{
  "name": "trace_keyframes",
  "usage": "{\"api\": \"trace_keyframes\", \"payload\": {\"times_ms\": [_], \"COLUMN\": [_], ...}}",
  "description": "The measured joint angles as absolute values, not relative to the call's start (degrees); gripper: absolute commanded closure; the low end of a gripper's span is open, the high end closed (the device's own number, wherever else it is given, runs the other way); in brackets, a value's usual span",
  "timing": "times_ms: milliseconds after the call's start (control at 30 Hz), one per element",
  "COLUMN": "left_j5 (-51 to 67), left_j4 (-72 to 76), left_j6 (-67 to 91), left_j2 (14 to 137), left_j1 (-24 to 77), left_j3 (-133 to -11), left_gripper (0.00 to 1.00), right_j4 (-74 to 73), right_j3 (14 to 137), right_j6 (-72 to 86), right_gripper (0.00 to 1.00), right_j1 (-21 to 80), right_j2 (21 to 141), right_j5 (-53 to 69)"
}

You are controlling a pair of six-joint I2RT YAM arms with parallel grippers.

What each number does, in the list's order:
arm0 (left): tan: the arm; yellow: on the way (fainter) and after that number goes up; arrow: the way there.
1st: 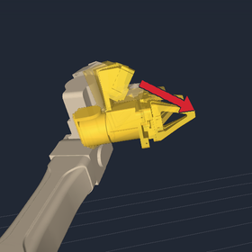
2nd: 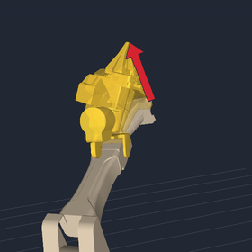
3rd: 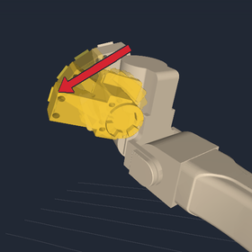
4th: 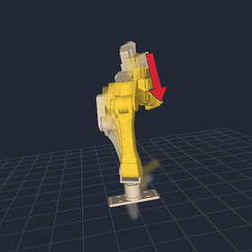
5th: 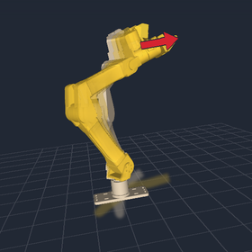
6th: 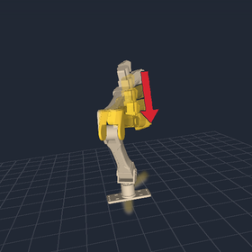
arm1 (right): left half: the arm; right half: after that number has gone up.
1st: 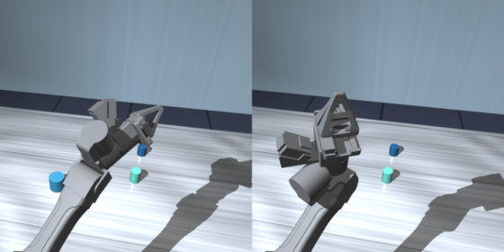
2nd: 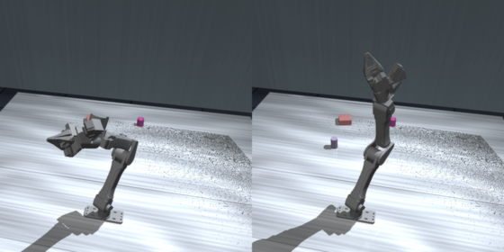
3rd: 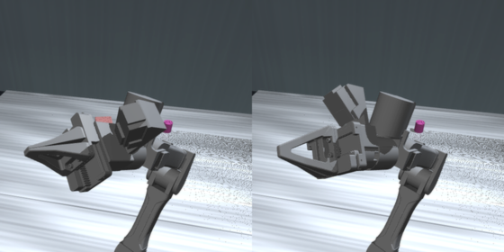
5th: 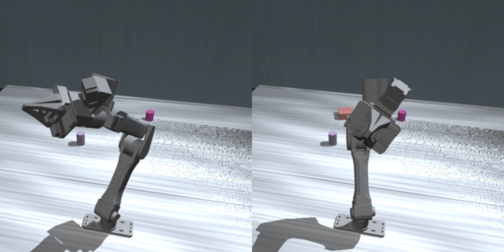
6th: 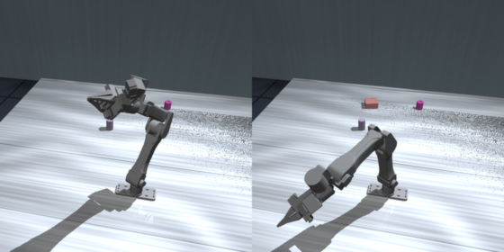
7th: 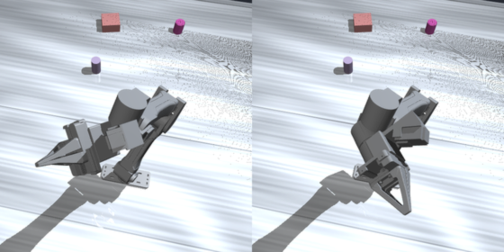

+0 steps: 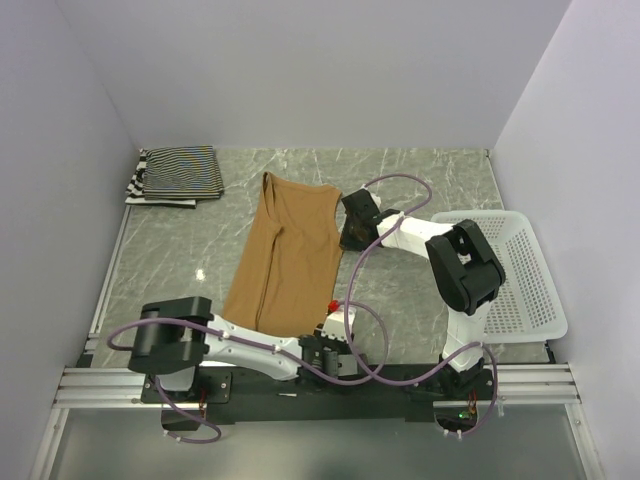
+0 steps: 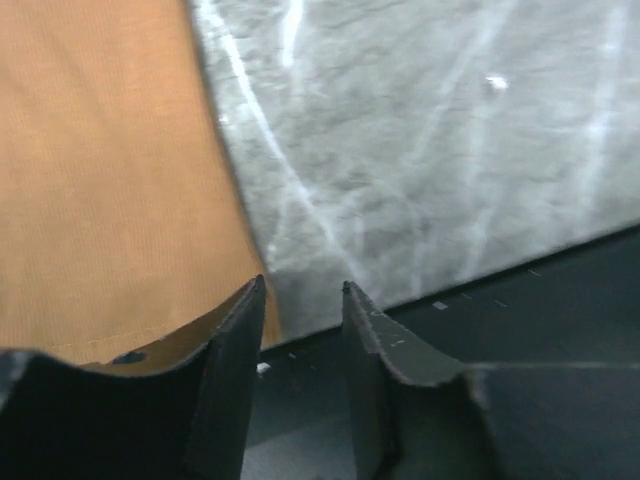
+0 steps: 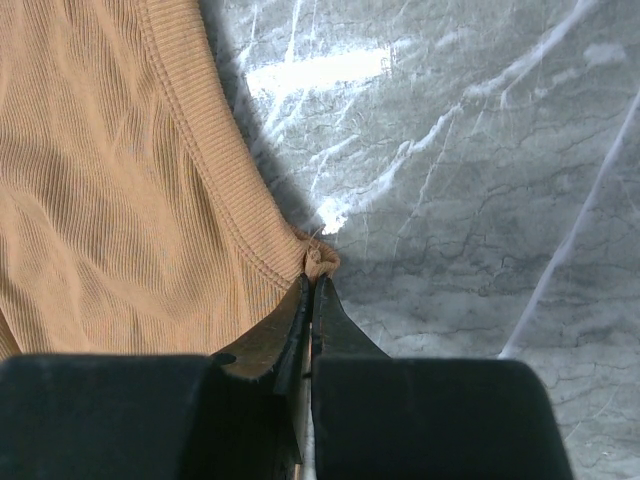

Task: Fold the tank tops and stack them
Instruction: Fold the tank top

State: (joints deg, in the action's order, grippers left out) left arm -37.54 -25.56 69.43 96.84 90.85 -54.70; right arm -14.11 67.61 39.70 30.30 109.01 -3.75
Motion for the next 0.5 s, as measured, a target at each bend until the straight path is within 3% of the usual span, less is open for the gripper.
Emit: {"api": "trace_keyframes", "payload": {"times_ms": [500], "left_j5": [-45.5], "left_j4": [-40.8], "left_j6": [76.9], "left_j2": [103.4], "left_j1": [95.1], "left_j3": [-62.7], "left_gripper": [0.55], "right_j4": [-12.8], "right_j3": [66.7], "right_j6": [39.5], "right_gripper": [1.0], "right_j1": [29.8], "right_j2": [108.7], "right_j5": [-3.3]}}
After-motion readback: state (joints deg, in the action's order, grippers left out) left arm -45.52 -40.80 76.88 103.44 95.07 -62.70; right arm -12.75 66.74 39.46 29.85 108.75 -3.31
